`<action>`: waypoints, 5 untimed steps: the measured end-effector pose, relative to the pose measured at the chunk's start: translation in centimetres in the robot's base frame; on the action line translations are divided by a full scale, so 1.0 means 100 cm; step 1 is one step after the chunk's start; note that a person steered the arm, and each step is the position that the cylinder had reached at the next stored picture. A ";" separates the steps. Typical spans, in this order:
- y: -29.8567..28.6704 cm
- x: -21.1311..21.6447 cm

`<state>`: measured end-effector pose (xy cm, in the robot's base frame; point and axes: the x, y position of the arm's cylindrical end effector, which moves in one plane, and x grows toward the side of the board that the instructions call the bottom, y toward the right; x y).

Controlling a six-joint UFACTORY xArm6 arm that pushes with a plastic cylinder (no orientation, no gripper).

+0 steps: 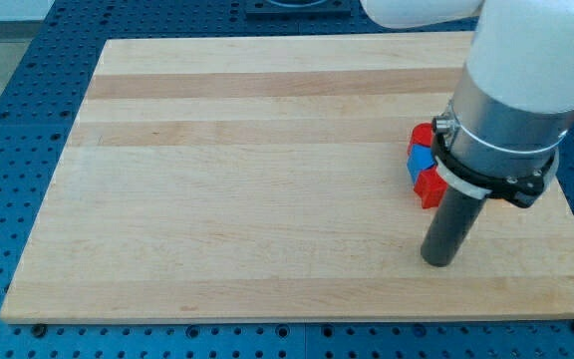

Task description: Push the red star into a group of blocks

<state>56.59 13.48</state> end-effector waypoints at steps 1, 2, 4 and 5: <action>-0.005 -0.008; -0.005 -0.015; 0.015 -0.042; 0.015 -0.062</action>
